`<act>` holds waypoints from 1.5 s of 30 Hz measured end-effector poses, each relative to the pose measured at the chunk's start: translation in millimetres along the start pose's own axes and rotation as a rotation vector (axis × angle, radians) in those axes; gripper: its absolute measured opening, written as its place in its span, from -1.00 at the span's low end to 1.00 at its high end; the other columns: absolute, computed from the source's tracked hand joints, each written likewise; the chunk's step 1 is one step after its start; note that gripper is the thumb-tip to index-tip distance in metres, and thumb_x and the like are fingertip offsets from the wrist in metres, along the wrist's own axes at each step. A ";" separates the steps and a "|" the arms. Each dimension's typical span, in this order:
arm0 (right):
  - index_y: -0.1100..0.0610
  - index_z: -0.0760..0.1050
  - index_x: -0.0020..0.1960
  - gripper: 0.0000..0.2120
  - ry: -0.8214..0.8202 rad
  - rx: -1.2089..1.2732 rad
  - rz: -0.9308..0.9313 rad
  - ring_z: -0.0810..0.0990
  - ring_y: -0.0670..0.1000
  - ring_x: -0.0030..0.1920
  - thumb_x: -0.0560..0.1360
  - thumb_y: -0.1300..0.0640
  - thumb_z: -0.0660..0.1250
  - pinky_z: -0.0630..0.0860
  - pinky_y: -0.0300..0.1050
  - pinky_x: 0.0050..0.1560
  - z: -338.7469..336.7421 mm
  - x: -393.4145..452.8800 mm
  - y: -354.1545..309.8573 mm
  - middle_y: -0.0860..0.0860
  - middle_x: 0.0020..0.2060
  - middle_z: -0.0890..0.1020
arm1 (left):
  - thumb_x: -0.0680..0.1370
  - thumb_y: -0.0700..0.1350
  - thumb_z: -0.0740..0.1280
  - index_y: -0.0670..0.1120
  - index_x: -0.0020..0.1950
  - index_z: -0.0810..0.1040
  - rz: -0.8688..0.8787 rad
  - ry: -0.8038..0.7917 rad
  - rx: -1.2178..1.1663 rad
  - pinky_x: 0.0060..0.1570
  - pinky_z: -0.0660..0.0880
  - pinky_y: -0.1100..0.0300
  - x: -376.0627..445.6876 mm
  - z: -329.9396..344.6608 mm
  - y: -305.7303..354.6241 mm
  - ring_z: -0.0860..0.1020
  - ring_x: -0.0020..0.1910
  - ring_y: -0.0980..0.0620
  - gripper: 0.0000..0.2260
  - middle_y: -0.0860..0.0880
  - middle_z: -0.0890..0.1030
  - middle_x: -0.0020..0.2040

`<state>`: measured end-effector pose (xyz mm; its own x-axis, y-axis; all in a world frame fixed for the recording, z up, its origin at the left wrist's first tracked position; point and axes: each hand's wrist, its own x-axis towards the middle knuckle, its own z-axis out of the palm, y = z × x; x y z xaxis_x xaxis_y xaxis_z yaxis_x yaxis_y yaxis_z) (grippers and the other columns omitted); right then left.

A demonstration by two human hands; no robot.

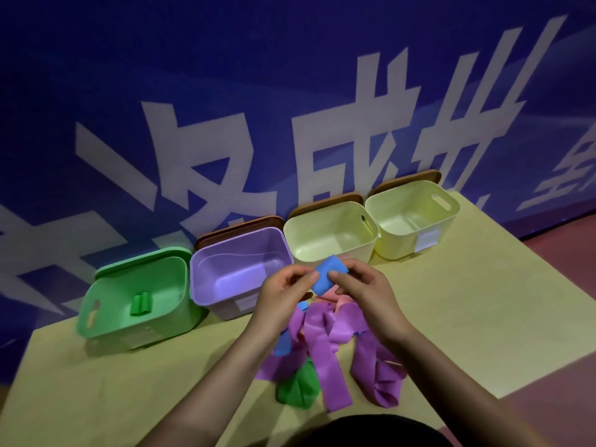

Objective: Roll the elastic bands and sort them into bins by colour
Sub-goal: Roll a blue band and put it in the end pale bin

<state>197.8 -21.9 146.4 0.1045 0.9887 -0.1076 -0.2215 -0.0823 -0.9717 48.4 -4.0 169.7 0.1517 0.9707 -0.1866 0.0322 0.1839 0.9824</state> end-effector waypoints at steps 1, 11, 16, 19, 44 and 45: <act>0.28 0.58 0.01 -0.87 -0.004 0.008 0.008 0.54 -0.15 -0.31 0.48 0.27 0.38 0.49 -0.24 -0.16 6.6 -0.4 1.2 0.01 -0.23 0.62 | 0.53 -0.24 0.35 -0.09 -0.10 0.60 0.001 -0.010 0.006 -0.05 0.53 0.19 -0.8 -6.3 -0.8 0.59 -0.20 0.13 -0.93 0.00 0.63 -0.20; 0.20 0.67 -0.09 -0.79 -0.035 0.077 0.062 0.52 0.13 -0.16 0.35 0.09 0.48 0.48 -0.04 -0.06 49.5 -5.0 0.6 0.20 -0.19 0.64 | 0.52 -0.27 0.35 -0.23 0.13 0.56 -0.093 -0.200 -0.085 0.04 0.56 0.12 -5.0 -53.0 -5.0 0.65 -0.10 -0.01 -0.81 -0.18 0.67 -0.02; 0.28 0.62 -0.03 -0.87 -0.088 0.185 0.117 0.66 0.01 -0.24 0.49 0.28 0.32 0.59 -0.24 -0.15 65.4 -7.7 9.1 0.16 -0.20 0.68 | 0.51 -0.36 0.32 -0.19 0.06 0.55 -0.061 -0.069 -0.188 -0.12 0.58 0.26 -8.0 -58.4 -18.6 0.66 -0.17 0.06 -0.83 -0.10 0.67 -0.10; 0.27 0.60 -0.10 -0.89 -0.057 0.134 0.119 0.61 -0.08 -0.32 0.53 0.31 0.29 0.56 -0.28 -0.23 72.5 -8.1 15.3 0.07 -0.31 0.66 | 0.52 -0.38 0.31 -0.19 0.06 0.54 -0.082 -0.081 -0.210 -0.15 0.59 0.26 -7.8 -60.9 -23.2 0.66 -0.19 0.06 -0.83 -0.09 0.67 -0.12; 0.37 0.54 0.07 -0.84 0.074 -0.174 -0.060 0.62 0.05 -0.08 0.50 0.35 0.34 0.55 -0.04 0.03 35.7 -1.2 5.2 0.25 -0.06 0.66 | 0.55 -0.33 0.29 -0.13 0.16 0.49 0.018 -0.017 -0.107 -0.06 0.56 0.29 10.6 -16.2 -24.4 0.59 0.06 -0.06 -0.78 -0.16 0.59 0.07; 0.38 0.53 0.07 -0.84 0.082 -0.151 -0.041 0.63 0.06 -0.08 0.50 0.36 0.34 0.55 -0.03 0.03 28.8 -1.1 2.9 0.27 -0.07 0.65 | 0.56 -0.34 0.28 -0.10 0.12 0.49 0.009 -0.020 -0.116 -0.08 0.57 0.30 11.5 -7.5 -23.2 0.59 0.03 -0.04 -0.80 -0.13 0.59 0.04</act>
<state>169.1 -19.6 149.7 0.1902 0.9787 -0.0777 -0.0677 -0.0659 -0.9955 42.0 4.1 144.7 0.1708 0.9694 -0.1764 -0.0836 0.1926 0.9777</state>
